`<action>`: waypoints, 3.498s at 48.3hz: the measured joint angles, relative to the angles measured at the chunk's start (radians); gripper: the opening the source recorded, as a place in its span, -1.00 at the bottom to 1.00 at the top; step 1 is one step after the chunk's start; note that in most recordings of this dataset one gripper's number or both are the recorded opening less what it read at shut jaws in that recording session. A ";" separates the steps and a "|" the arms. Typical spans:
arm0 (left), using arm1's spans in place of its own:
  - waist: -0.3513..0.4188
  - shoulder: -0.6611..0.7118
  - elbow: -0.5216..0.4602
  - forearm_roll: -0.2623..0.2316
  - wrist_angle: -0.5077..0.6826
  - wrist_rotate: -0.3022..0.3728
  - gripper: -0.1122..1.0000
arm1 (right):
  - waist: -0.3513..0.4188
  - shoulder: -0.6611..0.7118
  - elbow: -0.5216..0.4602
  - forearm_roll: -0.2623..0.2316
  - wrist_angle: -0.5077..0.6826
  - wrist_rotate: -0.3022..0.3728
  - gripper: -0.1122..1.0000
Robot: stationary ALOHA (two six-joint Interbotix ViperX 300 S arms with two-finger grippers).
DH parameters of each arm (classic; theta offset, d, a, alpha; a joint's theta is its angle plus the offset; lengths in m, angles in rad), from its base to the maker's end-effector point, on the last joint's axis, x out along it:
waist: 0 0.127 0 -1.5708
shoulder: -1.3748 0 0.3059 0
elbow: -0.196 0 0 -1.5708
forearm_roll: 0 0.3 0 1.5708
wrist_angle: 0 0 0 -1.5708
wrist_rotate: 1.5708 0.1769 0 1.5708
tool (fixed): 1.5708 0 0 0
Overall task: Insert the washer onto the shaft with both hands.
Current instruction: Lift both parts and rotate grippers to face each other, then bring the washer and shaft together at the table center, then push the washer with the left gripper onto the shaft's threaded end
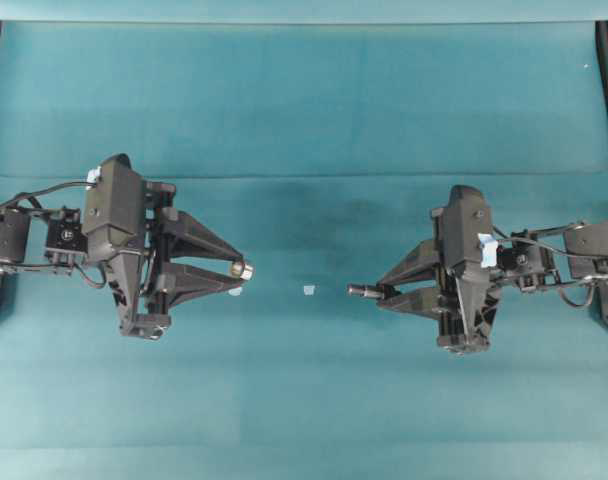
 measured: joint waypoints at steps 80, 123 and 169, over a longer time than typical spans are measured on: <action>-0.035 0.291 -0.206 0.000 -0.057 0.000 -0.14 | 0.025 0.166 -0.005 0.002 -0.264 0.021 -0.80; -0.054 0.348 -0.252 -0.002 -0.058 0.000 -0.14 | 0.025 0.178 -0.009 0.017 -0.336 0.021 -0.80; -0.052 0.382 -0.284 -0.002 -0.058 -0.002 -0.14 | 0.029 0.179 -0.012 0.020 -0.344 0.021 -0.80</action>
